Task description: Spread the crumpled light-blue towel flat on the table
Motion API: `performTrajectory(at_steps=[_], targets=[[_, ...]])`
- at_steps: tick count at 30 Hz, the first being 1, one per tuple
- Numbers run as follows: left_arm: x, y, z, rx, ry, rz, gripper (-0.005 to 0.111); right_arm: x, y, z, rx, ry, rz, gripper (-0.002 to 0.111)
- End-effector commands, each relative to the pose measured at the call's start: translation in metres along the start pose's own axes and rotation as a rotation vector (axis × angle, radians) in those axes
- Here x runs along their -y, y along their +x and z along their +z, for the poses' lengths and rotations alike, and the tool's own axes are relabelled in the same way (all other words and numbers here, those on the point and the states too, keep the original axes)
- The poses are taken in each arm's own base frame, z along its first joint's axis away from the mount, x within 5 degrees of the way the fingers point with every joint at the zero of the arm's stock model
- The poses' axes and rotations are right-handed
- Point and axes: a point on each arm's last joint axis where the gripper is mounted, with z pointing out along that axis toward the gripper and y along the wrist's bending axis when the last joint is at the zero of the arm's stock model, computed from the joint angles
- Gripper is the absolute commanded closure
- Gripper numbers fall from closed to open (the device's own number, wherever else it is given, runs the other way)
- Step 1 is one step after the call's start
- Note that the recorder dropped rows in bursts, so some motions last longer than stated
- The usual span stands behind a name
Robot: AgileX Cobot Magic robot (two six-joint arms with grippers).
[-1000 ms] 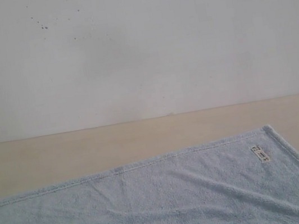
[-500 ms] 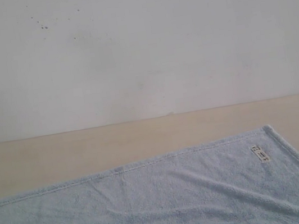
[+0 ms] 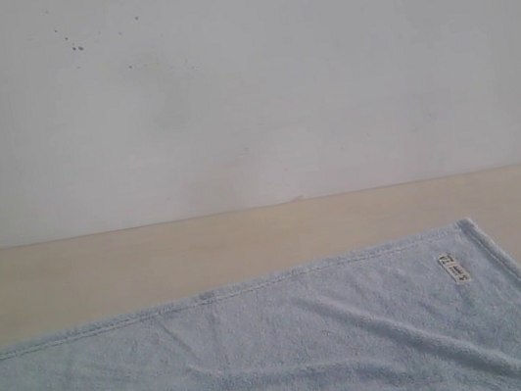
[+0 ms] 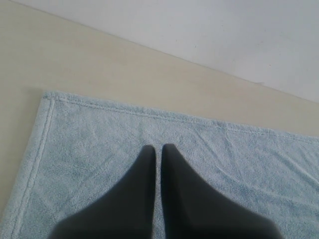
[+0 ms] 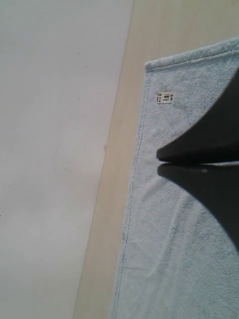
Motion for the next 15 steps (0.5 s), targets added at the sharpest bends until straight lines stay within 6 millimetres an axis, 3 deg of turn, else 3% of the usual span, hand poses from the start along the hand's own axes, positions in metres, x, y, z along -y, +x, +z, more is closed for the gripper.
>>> performTrajectory(at_steps=[1, 15], targets=[[-0.0005, 0.0013, -0.0004, 0.003, 0.001, -0.004, 0.103, 0.0029, 0.0006, -0.0001, 0.006, 0.033, 0.009, 0.108], [-0.0005, 0.0013, -0.0004, 0.003, 0.001, -0.004, 0.103, 0.0102, -0.0017, -0.0007, 0.036, 0.112, 0.089, 0.108]])
